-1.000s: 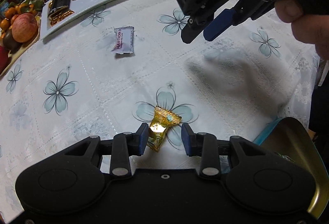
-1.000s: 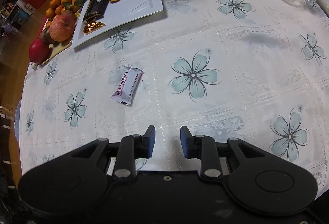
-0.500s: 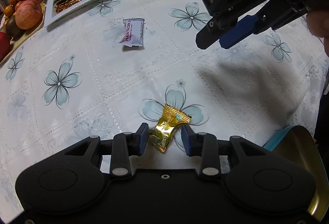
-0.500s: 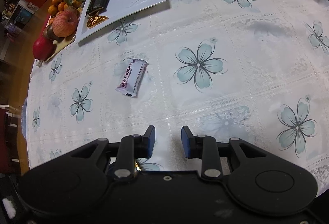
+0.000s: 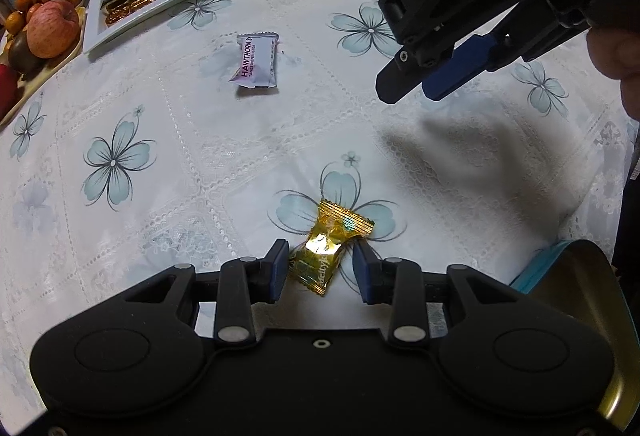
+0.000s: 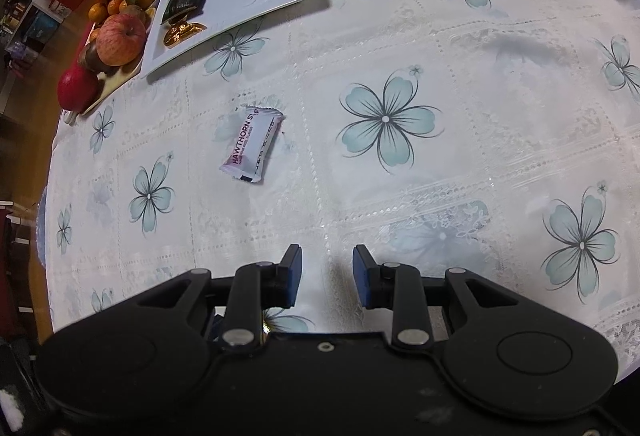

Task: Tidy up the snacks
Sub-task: 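Move the left tool to the gold foil candy and close on it, then grasp the white Hawthorn Strip packet with the right tool while the left tool holds the gold candy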

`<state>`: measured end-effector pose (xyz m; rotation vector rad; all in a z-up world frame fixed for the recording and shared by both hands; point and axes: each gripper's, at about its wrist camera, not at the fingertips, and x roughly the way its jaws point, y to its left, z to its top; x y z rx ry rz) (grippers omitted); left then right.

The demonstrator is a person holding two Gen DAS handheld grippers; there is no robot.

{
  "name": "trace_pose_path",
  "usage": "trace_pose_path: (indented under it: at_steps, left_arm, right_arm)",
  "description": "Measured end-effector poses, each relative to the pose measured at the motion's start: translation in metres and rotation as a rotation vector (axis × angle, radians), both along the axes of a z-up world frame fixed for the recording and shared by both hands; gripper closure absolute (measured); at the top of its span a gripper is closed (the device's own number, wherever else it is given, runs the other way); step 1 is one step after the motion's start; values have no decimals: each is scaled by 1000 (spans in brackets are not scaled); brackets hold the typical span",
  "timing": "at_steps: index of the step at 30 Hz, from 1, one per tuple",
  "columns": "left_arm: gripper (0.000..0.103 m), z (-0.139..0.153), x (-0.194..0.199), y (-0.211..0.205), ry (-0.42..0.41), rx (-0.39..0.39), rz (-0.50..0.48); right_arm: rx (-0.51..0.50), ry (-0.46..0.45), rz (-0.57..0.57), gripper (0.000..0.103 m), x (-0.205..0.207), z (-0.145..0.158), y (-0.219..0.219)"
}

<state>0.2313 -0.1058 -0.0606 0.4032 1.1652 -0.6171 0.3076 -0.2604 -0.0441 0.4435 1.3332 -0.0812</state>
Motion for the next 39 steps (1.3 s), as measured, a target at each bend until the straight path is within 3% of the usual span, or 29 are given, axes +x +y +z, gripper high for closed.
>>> trace_pose_path:
  at_steps: [13,15,16,24,33,39]
  left_arm:
    - [59,-5,10,-2,47,-25,66]
    - [66,-4,12,0,54,-43,92]
    - [75,-3,13,1,56,-44,107]
    - [75,17,29,21,-23,-24,290]
    - [75,16,59,64,91,17,521]
    - [75,15,62,76,123,55,567]
  right_arm:
    - [3,-1,4,72,0,-1,1]
    - [5,-3,1,72,0,-1,0]
    - [6,-4,-2,72,1,-1,0]
    - [24,-72,-54,71,9,4,-6]
    - [-16,-134,-93,65,17,-6,7]
    - [-10,-116,-138,61,41,-12,25]
